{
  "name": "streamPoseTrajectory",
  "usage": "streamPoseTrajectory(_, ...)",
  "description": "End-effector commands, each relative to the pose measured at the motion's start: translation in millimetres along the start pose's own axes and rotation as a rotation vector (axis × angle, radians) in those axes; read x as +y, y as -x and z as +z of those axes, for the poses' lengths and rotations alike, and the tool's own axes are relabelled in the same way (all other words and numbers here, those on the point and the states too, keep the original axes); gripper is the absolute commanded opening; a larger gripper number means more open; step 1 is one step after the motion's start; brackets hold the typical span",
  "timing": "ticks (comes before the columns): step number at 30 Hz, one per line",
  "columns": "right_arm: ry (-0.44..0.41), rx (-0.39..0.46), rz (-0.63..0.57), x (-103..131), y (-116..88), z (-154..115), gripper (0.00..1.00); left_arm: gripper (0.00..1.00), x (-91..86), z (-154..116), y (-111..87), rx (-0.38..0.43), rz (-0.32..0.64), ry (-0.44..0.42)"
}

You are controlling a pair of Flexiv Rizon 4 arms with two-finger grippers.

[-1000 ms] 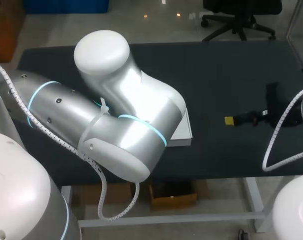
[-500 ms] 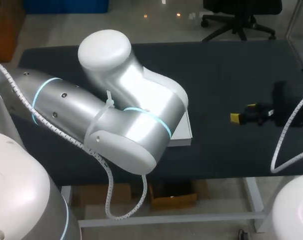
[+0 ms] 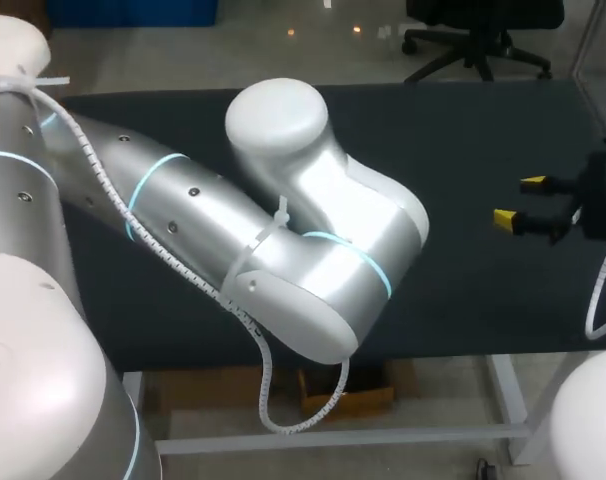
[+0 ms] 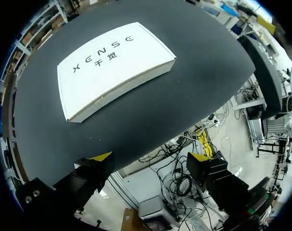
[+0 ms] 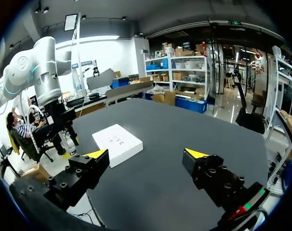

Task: Assemble the packaging by folding the flat box into shape, placing the metal phone stand inside, and closing the box properly

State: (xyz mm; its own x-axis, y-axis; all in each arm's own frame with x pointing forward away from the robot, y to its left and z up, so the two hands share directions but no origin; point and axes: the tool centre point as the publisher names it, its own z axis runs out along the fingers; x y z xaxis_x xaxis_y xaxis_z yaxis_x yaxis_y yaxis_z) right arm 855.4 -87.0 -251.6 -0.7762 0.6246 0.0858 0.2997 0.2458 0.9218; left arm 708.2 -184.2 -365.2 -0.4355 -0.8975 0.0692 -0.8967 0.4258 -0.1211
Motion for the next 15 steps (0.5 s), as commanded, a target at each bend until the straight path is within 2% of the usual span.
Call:
streamPoseTrajectory(1,0.075,0.019,-0.019,0.1,14.0,8.4,1.0,1.0,-5.0,9.2,-10.5,-0.099,-0.042,0.003)
streamPoseTrajectory(6,0.072,0.009,-0.053,7.7,22.9,13.3,1.0,1.0,-7.4,14.5,-10.3,-0.13,-0.143,-0.002)
streamPoseTrajectory(8,0.072,0.009,-0.053,7.7,22.9,13.3,1.0,1.0,-11.2,16.6,-6.9,-0.103,-0.178,0.018)
streamPoseTrajectory(15,0.072,0.009,-0.053,7.7,22.9,13.3,1.0,1.0,-11.2,16.6,-6.9,-0.103,-0.178,0.018)
